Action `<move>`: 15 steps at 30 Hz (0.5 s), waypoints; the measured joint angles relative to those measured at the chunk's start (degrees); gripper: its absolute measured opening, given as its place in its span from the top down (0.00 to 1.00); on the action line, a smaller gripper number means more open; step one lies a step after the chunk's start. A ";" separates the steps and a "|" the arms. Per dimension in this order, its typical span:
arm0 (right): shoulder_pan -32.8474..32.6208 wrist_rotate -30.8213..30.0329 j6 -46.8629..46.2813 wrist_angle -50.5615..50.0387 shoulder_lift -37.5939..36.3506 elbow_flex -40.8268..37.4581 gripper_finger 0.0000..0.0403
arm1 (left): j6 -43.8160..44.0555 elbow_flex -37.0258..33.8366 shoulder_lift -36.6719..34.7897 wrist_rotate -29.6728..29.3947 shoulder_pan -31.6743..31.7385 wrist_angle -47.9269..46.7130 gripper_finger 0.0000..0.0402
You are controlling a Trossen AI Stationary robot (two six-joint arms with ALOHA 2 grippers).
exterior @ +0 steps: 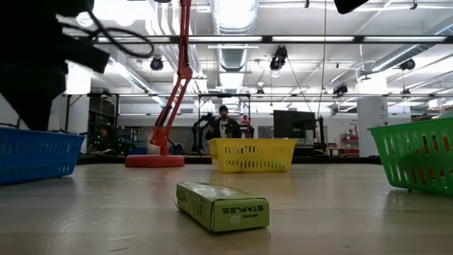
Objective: Pick and place Stapler, Stapler remover, tape
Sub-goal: Put the green staple pins into the blue bin
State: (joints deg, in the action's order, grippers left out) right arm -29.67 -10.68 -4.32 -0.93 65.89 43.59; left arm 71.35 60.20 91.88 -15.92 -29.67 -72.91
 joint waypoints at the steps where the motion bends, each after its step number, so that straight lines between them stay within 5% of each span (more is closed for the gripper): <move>1: 0.00 0.00 0.00 0.00 0.00 0.00 0.87 | -0.96 0.80 0.00 -0.63 0.03 -0.03 0.52; 9: 0.00 0.00 -0.01 0.00 0.00 0.00 0.87 | -13.50 10.07 -0.07 -10.52 -0.20 7.12 0.49; 15: 0.00 0.00 -0.12 0.00 0.00 0.00 0.87 | -41.71 10.98 0.42 -13.44 -0.20 36.04 0.49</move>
State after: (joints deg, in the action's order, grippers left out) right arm -29.67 -10.68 -4.44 -0.93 65.89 43.59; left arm 29.63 71.18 92.29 -29.36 -29.87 -36.87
